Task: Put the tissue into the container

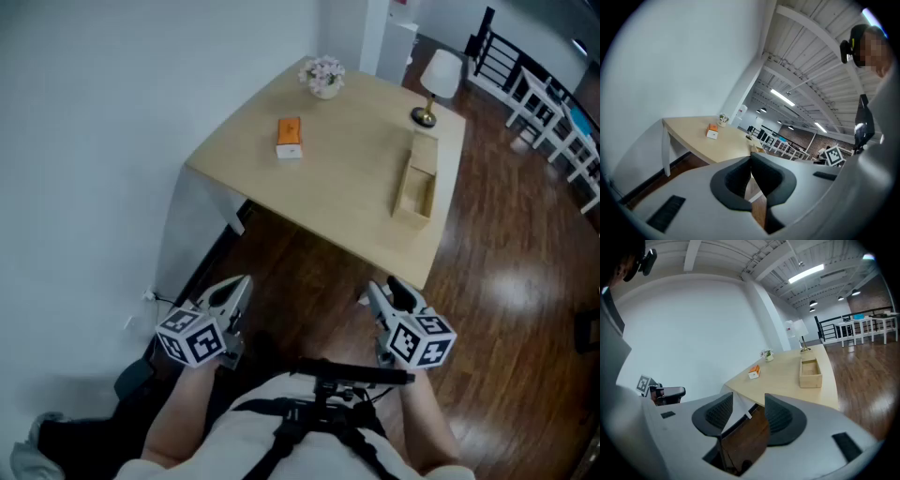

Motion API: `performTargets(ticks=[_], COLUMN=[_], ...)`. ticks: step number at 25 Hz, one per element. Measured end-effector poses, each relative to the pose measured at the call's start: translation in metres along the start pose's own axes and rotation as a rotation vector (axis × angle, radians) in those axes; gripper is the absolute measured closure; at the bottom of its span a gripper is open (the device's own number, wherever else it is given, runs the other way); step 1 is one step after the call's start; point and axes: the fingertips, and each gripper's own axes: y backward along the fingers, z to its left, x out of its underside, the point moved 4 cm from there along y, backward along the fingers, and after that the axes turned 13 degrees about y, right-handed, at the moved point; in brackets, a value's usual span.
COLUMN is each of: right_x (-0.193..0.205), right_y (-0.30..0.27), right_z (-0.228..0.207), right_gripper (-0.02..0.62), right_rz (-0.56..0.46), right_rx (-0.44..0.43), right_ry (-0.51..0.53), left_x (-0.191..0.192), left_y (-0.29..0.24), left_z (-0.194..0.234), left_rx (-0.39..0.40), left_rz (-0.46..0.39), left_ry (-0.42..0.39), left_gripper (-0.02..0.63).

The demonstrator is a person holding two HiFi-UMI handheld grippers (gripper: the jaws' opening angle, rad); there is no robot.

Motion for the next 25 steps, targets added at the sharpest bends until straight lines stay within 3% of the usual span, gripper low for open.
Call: performTargets(ticks=[25], right_x=[-0.036], right_y=[-0.111], right_z=[0.073], right_gripper=[0.397], right_rz=[0.049], right_rx=[0.067], right_ry=[-0.003], left_x=[-0.085], left_y=[-0.004], left_z=[0.103], left_rx=[0.043], left_rz=[0.086], left_ry=[0.001], left_gripper=[0.604])
